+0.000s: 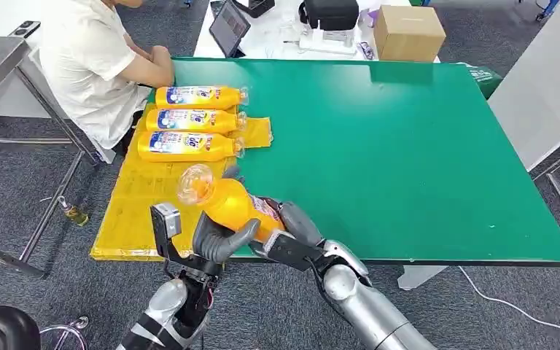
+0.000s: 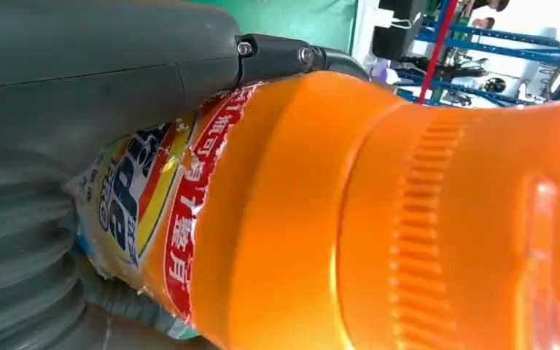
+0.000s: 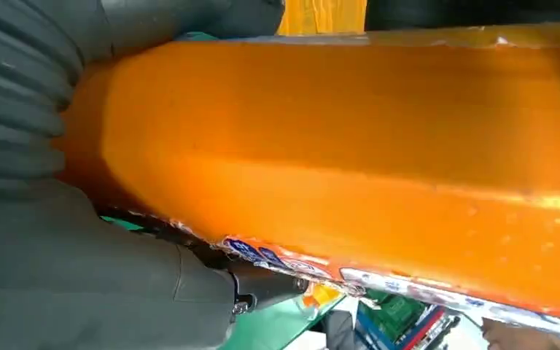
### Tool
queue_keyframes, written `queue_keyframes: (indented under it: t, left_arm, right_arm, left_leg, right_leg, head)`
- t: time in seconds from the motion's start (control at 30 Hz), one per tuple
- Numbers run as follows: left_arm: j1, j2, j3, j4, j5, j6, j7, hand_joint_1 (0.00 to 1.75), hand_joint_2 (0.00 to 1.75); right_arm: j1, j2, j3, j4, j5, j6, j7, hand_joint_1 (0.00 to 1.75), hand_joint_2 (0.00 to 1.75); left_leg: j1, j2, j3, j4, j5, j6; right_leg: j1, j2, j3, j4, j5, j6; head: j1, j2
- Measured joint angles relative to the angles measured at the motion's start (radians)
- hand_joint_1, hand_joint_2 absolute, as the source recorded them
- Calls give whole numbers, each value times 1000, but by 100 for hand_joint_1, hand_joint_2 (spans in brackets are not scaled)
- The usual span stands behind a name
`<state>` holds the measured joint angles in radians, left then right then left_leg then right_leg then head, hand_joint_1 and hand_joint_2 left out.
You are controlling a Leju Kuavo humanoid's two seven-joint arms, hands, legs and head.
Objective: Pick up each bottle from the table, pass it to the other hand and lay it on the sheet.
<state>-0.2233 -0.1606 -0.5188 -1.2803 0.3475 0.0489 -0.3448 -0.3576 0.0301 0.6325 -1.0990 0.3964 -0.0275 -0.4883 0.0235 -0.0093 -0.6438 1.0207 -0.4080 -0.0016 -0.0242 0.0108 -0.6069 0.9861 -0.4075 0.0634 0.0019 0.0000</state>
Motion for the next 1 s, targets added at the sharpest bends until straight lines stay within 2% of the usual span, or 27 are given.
queue_keyframes:
  t: [0.1,0.13,0.37,0.57,0.7,0.83,1.0]
  left_arm:
    - [-5,-1,8,6,14,-3,-13,175,175]
    - [-5,-2,10,6,27,-7,-16,175,175]
    - [3,-3,60,6,209,-99,36,175,175]
    - [17,-7,74,-8,238,-119,36,175,175]
    - [20,-7,75,-13,240,-111,36,175,175]
    - [16,-3,81,-11,141,30,35,175,175]
    - [8,9,89,1,95,75,31,175,175]
  right_arm:
    - [-5,0,16,-1,-5,13,6,0,175]
    - [-5,0,21,-1,-6,16,6,0,0]
    - [3,0,37,-1,-25,16,-34,0,0]
    - [21,4,40,-6,-37,-12,-45,0,0]
    - [33,7,40,-13,34,-107,-42,0,0]
    - [61,14,41,-13,144,-282,-30,0,0]
    - [82,19,42,-18,174,-327,-24,0,0]
  left_leg:
    - [0,0,0,0,0,0]
    - [0,0,0,0,0,0]
    - [0,0,0,0,0,0]
    - [0,0,-1,0,0,0]
    - [0,0,0,0,0,0]
    - [0,0,-1,0,0,0]
    - [0,0,-1,0,0,0]
  right_leg:
    - [0,0,0,0,0,0]
    - [0,0,0,0,0,0]
    - [0,0,-1,0,0,0]
    - [0,0,-1,0,0,0]
    - [0,0,-1,0,0,0]
    - [0,0,-1,0,0,0]
    - [0,0,-2,0,0,0]
  head:
    - [0,0]
    - [1,0]
    - [0,0]
    - [0,0]
    - [0,0]
    - [0,0]
    - [0,0]
